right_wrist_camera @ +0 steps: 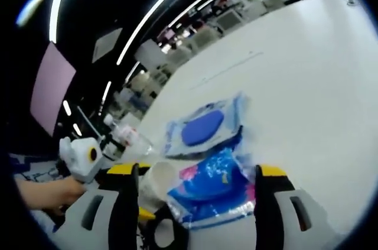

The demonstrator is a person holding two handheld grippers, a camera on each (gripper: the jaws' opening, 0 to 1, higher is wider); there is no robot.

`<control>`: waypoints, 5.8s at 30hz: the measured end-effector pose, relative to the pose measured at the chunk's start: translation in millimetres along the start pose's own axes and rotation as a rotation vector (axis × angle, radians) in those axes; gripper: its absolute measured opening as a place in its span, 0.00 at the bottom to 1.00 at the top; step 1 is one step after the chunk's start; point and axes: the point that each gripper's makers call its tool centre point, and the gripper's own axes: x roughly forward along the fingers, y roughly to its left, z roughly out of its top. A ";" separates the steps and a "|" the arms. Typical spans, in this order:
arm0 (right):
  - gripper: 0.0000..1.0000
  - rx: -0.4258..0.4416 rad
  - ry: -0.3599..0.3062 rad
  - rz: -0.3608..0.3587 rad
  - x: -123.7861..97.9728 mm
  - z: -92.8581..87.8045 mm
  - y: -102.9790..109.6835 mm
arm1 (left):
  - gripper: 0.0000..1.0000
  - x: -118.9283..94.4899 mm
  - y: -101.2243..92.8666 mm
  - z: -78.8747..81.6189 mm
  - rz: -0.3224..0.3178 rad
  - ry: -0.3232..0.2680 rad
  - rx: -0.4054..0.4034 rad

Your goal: Arrange the tabletop items into an orderly group along one side of the table until the central work area is clear of visible clutter.

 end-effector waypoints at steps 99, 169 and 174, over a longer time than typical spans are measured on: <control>0.67 0.029 0.037 0.311 22.8 -17.0 119.1 | 0.41 -37.0 -18.7 34.4 0.010 -0.315 0.018; 0.16 -1.083 0.142 0.364 74.8 -25.0 206.5 | 0.39 -75.1 46.6 22.2 0.329 -0.501 -0.091; 0.15 -1.035 0.029 0.339 71.0 3.2 213.3 | 0.39 -81.7 62.7 25.2 0.365 -0.529 -0.108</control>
